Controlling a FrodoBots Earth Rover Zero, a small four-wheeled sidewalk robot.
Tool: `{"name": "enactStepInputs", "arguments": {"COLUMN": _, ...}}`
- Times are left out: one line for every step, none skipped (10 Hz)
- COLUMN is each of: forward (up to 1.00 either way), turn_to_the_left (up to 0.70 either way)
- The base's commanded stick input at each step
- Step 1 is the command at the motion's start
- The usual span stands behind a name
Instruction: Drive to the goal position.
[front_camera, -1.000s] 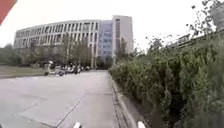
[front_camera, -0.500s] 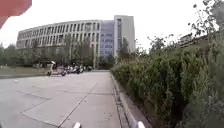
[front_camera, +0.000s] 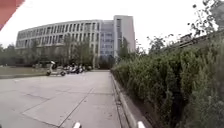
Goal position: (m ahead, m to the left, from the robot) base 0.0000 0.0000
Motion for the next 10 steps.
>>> {"name": "enactStepInputs", "arguments": {"forward": 0.0, "turn_to_the_left": -0.45}}
{"name": "enactStepInputs", "arguments": {"forward": 0.0, "turn_to_the_left": -0.45}}
{"name": "enactStepInputs", "arguments": {"forward": 0.0, "turn_to_the_left": -0.45}}
{"name": "enactStepInputs", "arguments": {"forward": 0.0, "turn_to_the_left": -0.45}}
{"name": "enactStepInputs", "arguments": {"forward": 0.0, "turn_to_the_left": -0.45}}
{"name": "enactStepInputs", "arguments": {"forward": 0.0, "turn_to_the_left": -0.45}}
{"name": "enactStepInputs", "arguments": {"forward": 0.0, "turn_to_the_left": -0.04}}
{"name": "enactStepInputs", "arguments": {"forward": 0.0, "turn_to_the_left": 0.0}}
{"name": "enactStepInputs", "arguments": {"forward": 0.0, "turn_to_the_left": 0.0}}
{"name": "enactStepInputs", "arguments": {"forward": 0.0, "turn_to_the_left": 0.0}}
